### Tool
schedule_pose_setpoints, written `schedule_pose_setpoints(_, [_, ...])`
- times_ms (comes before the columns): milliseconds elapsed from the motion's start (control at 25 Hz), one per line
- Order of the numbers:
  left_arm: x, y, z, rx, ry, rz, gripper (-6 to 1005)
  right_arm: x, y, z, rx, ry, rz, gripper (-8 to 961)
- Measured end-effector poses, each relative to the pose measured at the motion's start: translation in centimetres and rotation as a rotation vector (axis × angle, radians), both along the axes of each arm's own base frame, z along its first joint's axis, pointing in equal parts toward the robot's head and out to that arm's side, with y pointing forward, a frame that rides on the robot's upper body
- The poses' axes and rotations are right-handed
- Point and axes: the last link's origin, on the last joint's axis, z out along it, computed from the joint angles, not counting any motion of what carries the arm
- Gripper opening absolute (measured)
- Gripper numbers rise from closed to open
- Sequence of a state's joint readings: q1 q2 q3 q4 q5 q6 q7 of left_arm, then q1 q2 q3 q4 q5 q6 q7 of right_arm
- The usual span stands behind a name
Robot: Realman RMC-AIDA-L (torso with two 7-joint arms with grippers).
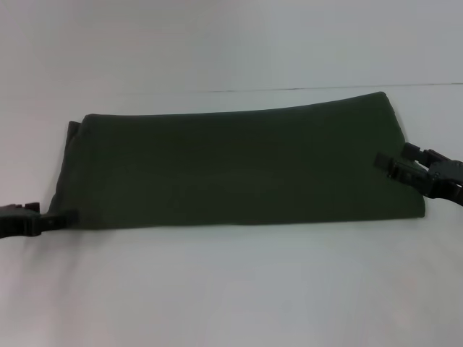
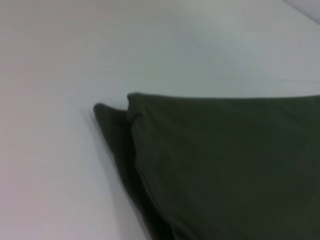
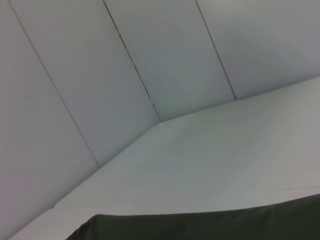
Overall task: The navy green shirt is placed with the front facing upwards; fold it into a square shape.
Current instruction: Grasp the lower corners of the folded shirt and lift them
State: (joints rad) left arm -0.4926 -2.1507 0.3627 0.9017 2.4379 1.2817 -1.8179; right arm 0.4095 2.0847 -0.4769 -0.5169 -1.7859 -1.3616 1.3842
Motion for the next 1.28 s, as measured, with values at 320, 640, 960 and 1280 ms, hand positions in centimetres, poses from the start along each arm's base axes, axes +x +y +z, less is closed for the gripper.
schedule_pose_setpoints(320, [0.2, 0.2, -1.0, -0.04, -0.012, 0.008, 912, 0.1, 0.2, 0.0, 0.003, -0.006, -0.009, 897])
schedule_pose_setpoints(640, [0.2, 0.4, -1.1, -0.033, -0.014, 0.02, 777, 0.2, 0.1, 0.0, 0.002, -0.002, -0.02, 894])
schedule_pose_setpoints(960, [0.3, 0.7, -1.2, -0.025, -0.007, 0.017, 556, 1.3, -1.0, 0.8, -0.04, -0.022, -0.033, 892])
schedule_pose_setpoints(1280, [0.4, 0.8, -1.2, -0.019, -0.011, 0.017, 225, 4.9, -3.3, 1.7, -0.078, -0.154, -0.131, 890])
